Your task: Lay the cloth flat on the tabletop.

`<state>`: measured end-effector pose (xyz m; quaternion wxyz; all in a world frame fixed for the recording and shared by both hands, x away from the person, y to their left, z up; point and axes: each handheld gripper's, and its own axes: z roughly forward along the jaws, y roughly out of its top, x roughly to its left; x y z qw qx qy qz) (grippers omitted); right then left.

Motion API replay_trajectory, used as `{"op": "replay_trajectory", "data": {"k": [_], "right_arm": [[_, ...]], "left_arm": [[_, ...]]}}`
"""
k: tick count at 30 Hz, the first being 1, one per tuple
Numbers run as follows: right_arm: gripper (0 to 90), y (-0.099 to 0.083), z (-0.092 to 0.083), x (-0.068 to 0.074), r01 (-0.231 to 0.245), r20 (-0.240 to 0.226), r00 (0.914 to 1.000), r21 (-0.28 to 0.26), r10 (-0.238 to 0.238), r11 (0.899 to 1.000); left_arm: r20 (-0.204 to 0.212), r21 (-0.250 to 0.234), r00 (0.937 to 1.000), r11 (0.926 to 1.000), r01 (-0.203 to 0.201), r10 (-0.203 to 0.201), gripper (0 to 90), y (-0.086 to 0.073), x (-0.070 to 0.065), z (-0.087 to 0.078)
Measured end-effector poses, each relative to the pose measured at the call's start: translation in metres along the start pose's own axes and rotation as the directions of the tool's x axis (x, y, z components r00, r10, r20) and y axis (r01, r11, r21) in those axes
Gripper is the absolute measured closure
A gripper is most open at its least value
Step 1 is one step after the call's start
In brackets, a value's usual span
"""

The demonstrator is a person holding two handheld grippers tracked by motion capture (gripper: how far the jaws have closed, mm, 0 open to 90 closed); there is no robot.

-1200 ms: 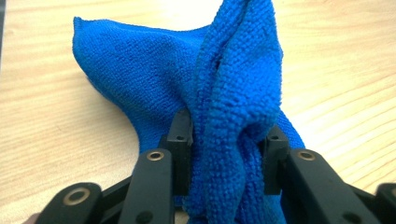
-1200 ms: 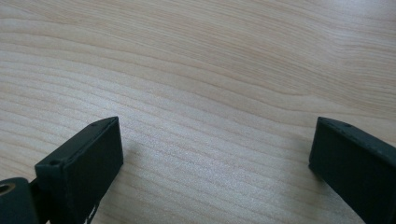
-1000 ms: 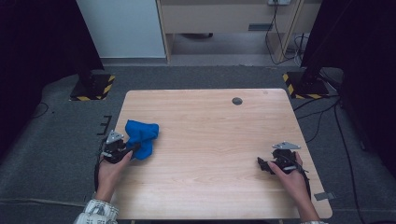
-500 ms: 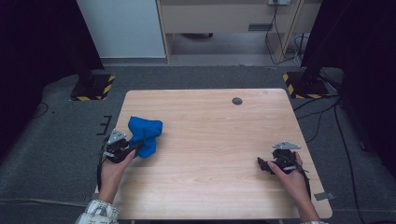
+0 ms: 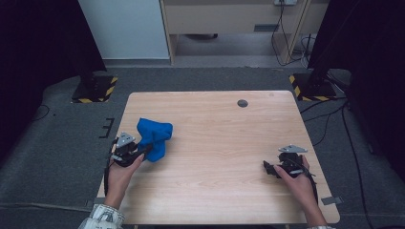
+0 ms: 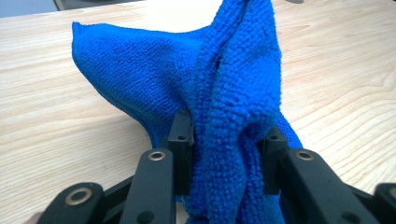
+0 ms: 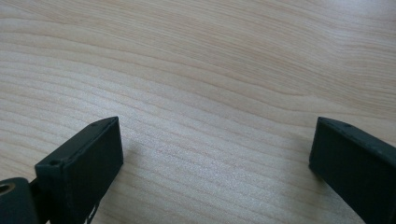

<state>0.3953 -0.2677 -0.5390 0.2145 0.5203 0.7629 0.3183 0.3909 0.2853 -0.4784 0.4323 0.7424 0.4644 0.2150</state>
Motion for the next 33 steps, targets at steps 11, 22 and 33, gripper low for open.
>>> {"op": "replay_trajectory", "data": {"k": [11, 22, 33], "right_arm": [[3.0, 0.0, 0.0, 0.0, 0.002, 0.0, 1.0, 0.0, -0.002, 1.0], [3.0, 0.0, 0.0, 0.0, 0.0, 0.001, 1.0, -0.001, 0.0, 1.0], [2.8, 0.0, 0.0, 0.0, 0.002, 0.0, 1.0, 0.0, -0.002, 1.0]], "left_arm": [[0.037, 0.011, 0.998, 0.9986, -0.051, 0.05, 65.1, 0.006, -0.022, 0.007], [0.089, 0.024, 0.991, 0.9944, -0.103, 0.101, 65.1, 0.013, -0.045, 0.018], [0.143, 0.009, 0.9829, 0.993, -0.118, 0.116, 65.1, 0.03, -0.068, 0.033]]}}
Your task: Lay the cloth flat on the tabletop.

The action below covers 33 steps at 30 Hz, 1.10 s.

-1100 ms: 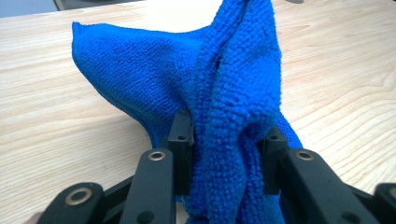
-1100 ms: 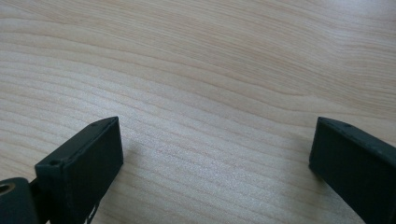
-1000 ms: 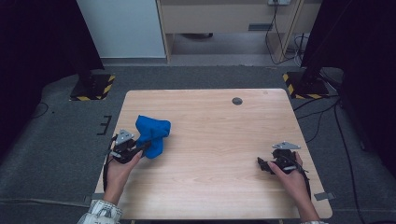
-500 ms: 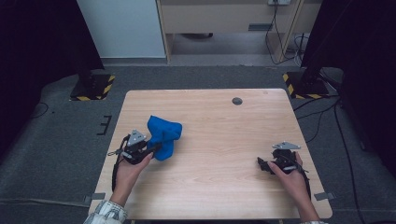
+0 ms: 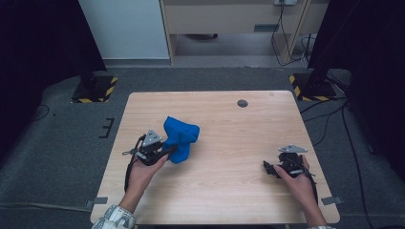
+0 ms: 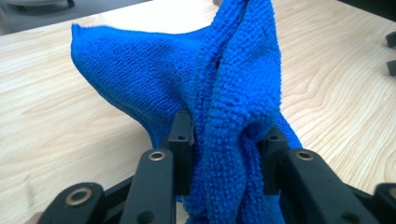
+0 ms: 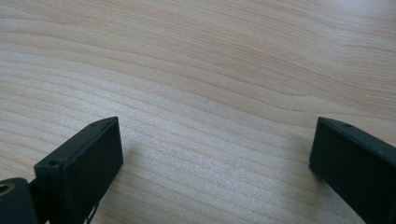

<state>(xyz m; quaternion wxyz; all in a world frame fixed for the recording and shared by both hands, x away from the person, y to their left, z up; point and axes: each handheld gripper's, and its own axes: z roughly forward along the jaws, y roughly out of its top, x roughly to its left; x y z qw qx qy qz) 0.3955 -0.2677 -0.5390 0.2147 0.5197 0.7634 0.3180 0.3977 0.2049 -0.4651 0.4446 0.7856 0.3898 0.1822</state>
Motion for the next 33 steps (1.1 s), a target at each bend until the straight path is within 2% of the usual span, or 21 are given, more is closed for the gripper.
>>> {"op": "replay_trajectory", "data": {"k": [12, 19, 23, 27, 31, 33], "right_arm": [[2.8, 0.0, 0.0, 0.0, 0.004, -0.004, 1.0, -0.001, -0.004, 1.0], [2.8, 0.0, 0.0, 0.0, 0.004, -0.004, 1.0, -0.001, -0.004, 1.0], [2.8, 0.0, 0.0, 0.0, 0.004, -0.004, 1.0, -0.001, -0.004, 1.0], [2.8, 0.0, 0.0, 0.001, 0.004, -0.004, 1.0, -0.002, -0.004, 1.0], [3.0, 0.0, 0.0, 0.001, 0.001, -0.003, 1.0, -0.002, -0.001, 1.0], [3.1, 0.0, 0.0, 0.001, -0.001, -0.001, 1.0, -0.001, 0.001, 1.0]], "left_arm": [[0.069, 0.03, 0.9956, 0.9974, -0.065, 0.063, 65.1, 0.018, -0.041, 0.039], [0.111, 0.045, 0.9922, 0.9971, -0.062, 0.057, 65.0, 0.025, -0.058, 0.064], [0.131, 0.075, 0.9891, 0.9941, -0.078, 0.068, 65.0, 0.024, -0.071, 0.081], [0.141, 0.123, 0.986, 0.9867, -0.107, 0.089, 64.7, 0.018, -0.082, 0.101], [0.125, 0.155, 0.9861, 0.9794, -0.129, 0.11, 63.6, 0.01, -0.085, 0.115], [0.118, 0.163, 0.9878, 0.9792, -0.121, 0.102, 61.4, 0.006, -0.084, 0.121]]}}
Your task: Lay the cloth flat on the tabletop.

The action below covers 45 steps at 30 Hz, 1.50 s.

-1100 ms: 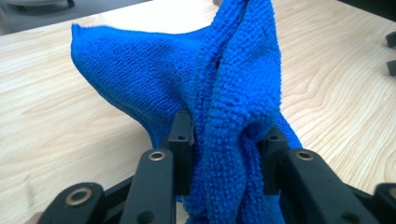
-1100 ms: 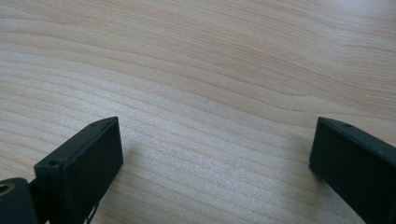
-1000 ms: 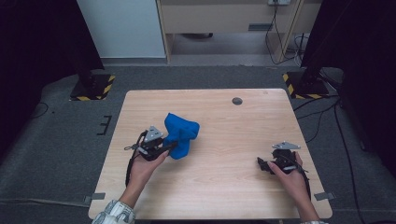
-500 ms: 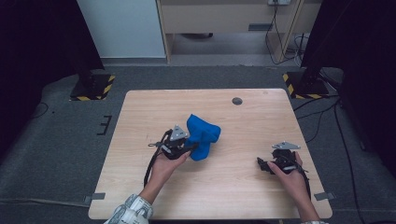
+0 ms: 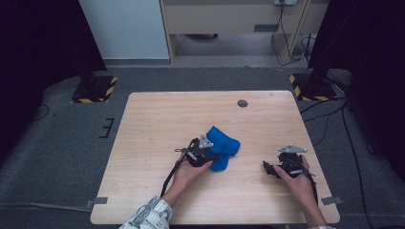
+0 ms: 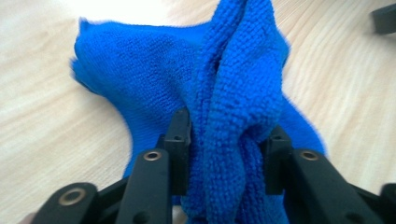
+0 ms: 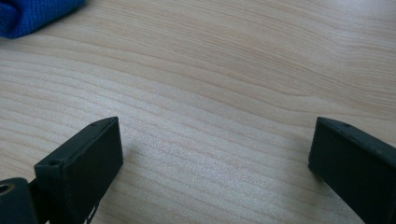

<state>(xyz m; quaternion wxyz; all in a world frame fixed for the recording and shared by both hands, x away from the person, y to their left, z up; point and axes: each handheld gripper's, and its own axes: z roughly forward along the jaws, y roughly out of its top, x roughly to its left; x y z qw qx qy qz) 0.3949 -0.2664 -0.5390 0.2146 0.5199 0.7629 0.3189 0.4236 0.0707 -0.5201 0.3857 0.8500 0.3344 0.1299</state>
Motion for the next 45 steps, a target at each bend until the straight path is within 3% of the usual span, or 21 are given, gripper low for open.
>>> {"op": "replay_trajectory", "data": {"k": [3, 5, 6, 9, 13, 17, 19, 24, 27, 31, 33, 36, 39, 41, 44, 45], "right_arm": [[3.9, 0.0, -0.001, 0.001, 0.017, -0.013, 0.9998, 0.002, -0.017, 1.0], [6.4, 0.001, -0.002, 0.004, 0.029, -0.03, 0.9991, 0.004, -0.029, 1.0], [5.9, 0.002, -0.003, 0.006, 0.042, -0.028, 0.9987, -0.014, -0.042, 0.999], [7.5, 0.006, -0.01, 0.014, 0.064, -0.041, 0.9969, -0.068, -0.067, 0.996], [18.6, 0.013, -0.019, 0.028, 0.118, -0.073, 0.9892, -0.119, -0.127, 0.986], [34.0, 0.017, -0.024, 0.046, 0.158, -0.129, 0.9756, -0.147, -0.178, 0.976], [40.6, 0.019, -0.024, 0.057, 0.19, -0.166, 0.9625, -0.152, -0.215, 0.97], [56.5, 0.02, -0.026, 0.085, 0.269, -0.23, 0.9241, -0.175, -0.305, 0.947], [63.9, 0.022, -0.026, 0.101, 0.291, -0.265, 0.9037, -0.197, -0.337, 0.936], [63.4, 0.023, -0.022, 0.125, 0.317, -0.308, 0.8752, -0.216, -0.373, 0.923], [58.9, 0.023, -0.018, 0.134, 0.328, -0.318, 0.8667, -0.218, -0.384, 0.919], [49.9, 0.023, -0.01, 0.148, 0.356, -0.331, 0.8485, -0.221, -0.413, 0.908], [43.5, 0.023, -0.004, 0.159, 0.389, -0.31, 0.841, -0.222, -0.443, 0.894], [46.4, 0.023, -0.002, 0.162, 0.405, -0.302, 0.8385, -0.213, -0.454, 0.889], [69.1, 0.024, 0.001, 0.162, 0.413, -0.269, 0.851, -0.187, -0.451, 0.891], [76.1, 0.024, 0.002, 0.16, 0.412, -0.274, 0.8506, -0.183, -0.449, 0.893]], "left_arm": [[-0.004, -0.009, 0.9997, 0.9996, 0.025, -0.025, 50.4, -0.002, 0.004, 0.004], [-0.028, -0.026, 0.9993, 0.9993, 0.026, -0.027, 36.1, -0.001, 0.004, 0.002], [-0.02, -0.037, 0.9992, 0.9988, 0.033, -0.034, 28.9, -0.001, 0.004, 0.0], [-0.015, -0.085, 0.9992, 0.9957, 0.036, -0.038, 19.9, 0.004, 0.002, -0.011], [-0.022, -0.141, 0.9993, 0.9897, 0.027, -0.03, 14.1, 0.008, -0.004, -0.029], [-0.028, -0.192, 0.9992, 0.9811, 0.024, -0.03, 14.8, 0.01, -0.006, -0.049], [-0.04, -0.2, 0.9985, 0.9794, 0.028, -0.037, 17.0, 0.009, -0.005, -0.059], [-0.082, -0.174, 0.9929, 0.9822, 0.071, -0.086, 28.7, -0.01, 0.002, -0.083], [-0.099, -0.138, 0.992, 0.9884, 0.064, -0.078, 35.5, -0.027, 0.002, -0.089], [-0.092, -0.113, 0.9942, 0.9926, 0.046, -0.056, 39.9, -0.034, 0.001, -0.088], [-0.077, -0.108, 0.9959, 0.9934, 0.039, -0.047, 40.3, -0.034, -0.001, -0.082], [-0.079, -0.081, 0.9968, 0.9967, -0.009, 0.003, 39.3, -0.035, -0.007, -0.072], [-0.077, -0.063, 0.997, 0.9979, -0.015, 0.01, 38.6, -0.036, -0.009, -0.065], [-0.077, -0.055, 0.9969, 0.9983, -0.02, 0.016, 38.6, -0.036, -0.01, -0.064], [-0.07, -0.055, 0.9974, 0.9982, -0.023, 0.019, 38.9, -0.036, -0.011, -0.063], [-0.068, -0.051, 0.9974, 0.9984, -0.026, 0.023, 38.9, -0.037, -0.011, -0.062]]}}
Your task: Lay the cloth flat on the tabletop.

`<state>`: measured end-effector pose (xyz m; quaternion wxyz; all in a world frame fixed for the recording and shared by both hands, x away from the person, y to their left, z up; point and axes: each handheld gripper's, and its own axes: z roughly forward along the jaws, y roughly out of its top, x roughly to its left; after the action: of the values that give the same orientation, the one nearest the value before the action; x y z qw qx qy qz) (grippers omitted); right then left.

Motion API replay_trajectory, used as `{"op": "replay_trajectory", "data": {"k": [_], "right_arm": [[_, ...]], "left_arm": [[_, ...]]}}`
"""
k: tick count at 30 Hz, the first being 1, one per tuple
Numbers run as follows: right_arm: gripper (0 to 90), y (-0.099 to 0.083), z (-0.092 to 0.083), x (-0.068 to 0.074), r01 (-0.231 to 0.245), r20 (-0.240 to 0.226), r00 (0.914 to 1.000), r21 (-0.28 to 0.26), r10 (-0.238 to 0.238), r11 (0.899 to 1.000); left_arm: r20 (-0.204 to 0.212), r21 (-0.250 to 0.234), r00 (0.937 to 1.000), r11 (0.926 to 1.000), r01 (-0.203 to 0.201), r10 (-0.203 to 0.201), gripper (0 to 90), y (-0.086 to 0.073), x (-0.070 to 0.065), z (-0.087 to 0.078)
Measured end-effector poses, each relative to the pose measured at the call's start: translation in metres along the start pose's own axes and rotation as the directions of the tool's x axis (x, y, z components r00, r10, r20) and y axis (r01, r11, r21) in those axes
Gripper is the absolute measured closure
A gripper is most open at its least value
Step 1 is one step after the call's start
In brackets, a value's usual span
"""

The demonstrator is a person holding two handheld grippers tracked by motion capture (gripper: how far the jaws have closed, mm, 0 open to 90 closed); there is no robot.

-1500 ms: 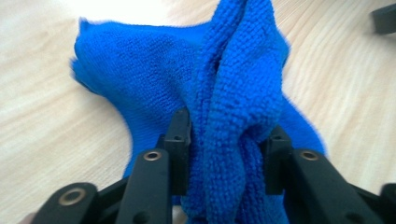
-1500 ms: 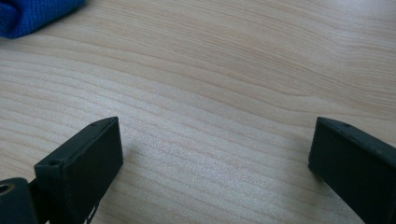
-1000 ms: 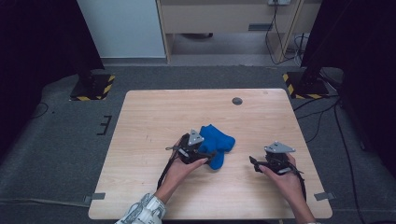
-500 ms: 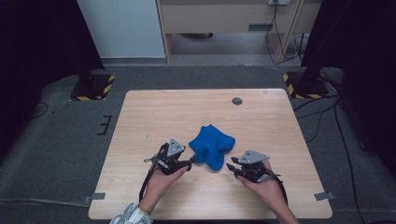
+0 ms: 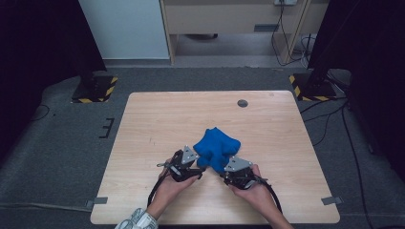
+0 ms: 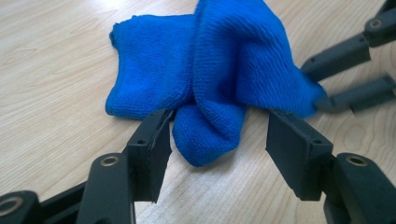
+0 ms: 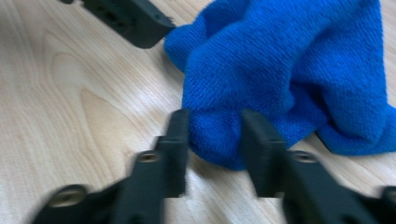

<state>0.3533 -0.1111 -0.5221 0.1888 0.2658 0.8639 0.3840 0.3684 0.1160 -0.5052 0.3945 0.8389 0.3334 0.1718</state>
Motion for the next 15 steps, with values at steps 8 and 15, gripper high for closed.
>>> {"op": "replay_trajectory", "data": {"k": [8, 15], "right_arm": [[88.0, 0.004, -0.015, -0.012, -0.042, -0.005, 0.9991, -0.066, 0.042, 0.997], [88.0, 0.007, -0.023, -0.016, -0.059, 0.0, 0.9983, -0.094, 0.059, 0.994]], "left_arm": [[0.0, 0.037, 0.9988, 0.9981, -0.05, 0.05, 42.3, -0.002, -0.007, 0.015], [-0.024, 0.029, 0.9982, 0.9982, -0.053, 0.054, 68.2, 0.006, -0.001, 0.024]]}}
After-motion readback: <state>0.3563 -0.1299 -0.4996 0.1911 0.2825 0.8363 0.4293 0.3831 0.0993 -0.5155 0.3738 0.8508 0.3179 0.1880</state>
